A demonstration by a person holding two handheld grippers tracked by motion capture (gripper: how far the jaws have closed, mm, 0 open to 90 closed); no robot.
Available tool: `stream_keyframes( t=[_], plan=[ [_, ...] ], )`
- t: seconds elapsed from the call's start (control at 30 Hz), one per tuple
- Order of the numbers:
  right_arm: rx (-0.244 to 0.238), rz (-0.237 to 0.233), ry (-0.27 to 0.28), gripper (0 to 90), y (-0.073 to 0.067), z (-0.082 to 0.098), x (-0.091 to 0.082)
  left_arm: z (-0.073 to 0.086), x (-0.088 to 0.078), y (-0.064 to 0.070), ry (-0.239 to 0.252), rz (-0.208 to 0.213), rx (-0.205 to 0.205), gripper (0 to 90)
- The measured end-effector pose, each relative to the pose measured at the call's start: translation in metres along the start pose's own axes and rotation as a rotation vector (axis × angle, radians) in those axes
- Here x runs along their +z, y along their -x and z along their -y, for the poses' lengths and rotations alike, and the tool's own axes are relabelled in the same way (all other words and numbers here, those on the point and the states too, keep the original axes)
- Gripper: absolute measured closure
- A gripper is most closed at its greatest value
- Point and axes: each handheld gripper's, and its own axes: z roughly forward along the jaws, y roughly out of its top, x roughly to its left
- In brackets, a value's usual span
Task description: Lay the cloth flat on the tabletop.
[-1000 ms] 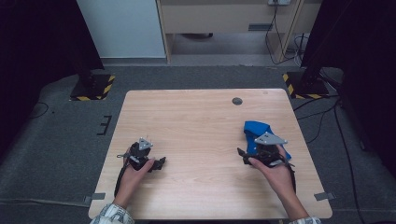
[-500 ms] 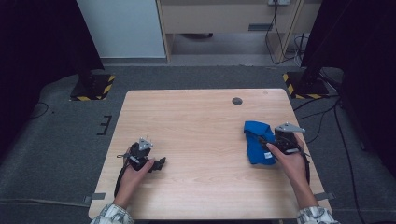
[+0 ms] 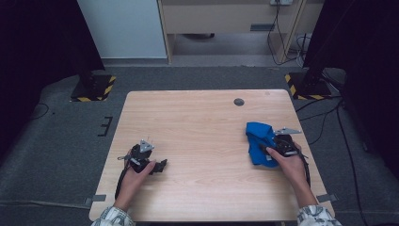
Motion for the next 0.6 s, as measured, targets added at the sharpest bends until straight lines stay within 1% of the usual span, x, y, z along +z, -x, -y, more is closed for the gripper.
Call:
stream_keyframes(
  t=[0.07,0.1,0.13,0.17,0.27,0.3,0.37,0.47,0.53,0.6],
  plan=[
    [0.008,-0.003,-0.004,37.2,0.001,0.001,0.001,0.001,-0.001,0.001,0.0,0.001,0.002,0.9],
    [0.008,-0.003,-0.004,37.2,0.001,0.001,0.001,0.001,-0.001,0.001,0.0,0.001,0.002,0.9],
    [0.007,-0.007,-0.004,41.7,0.001,0.001,0.001,0.001,-0.001,0.001,0.0,0.001,0.002,0.9],
    [0.004,-0.024,0.0,55.1,0.001,0.002,0.0,0.001,-0.001,0.001,0.0,0.002,0.002,0.9],
    [0.012,-0.059,0.012,67.9,0.002,0.003,-0.001,0.002,-0.002,0.002,0.0,0.001,0.002,0.9],
    [0.016,-0.067,0.012,70.6,0.003,0.003,-0.001,0.002,-0.002,0.002,0.0,0.001,0.001,0.9],
    [0.014,-0.078,0.018,74.6,0.002,0.003,-0.001,0.003,-0.002,0.002,0.001,0.001,0.001,0.9],
    [0.016,-0.092,0.043,77.2,0.001,0.002,-0.003,0.003,-0.003,0.002,0.001,0.002,0.002,0.9],
    [0.013,-0.095,0.07,77.7,-0.002,-0.001,-0.006,0.003,-0.003,0.002,0.0,0.002,0.002,0.9],
    [0.017,-0.117,0.1,78.0,-0.007,-0.005,-0.011,0.003,-0.003,0.002,0.001,0.002,0.002,0.9]
  ],
)
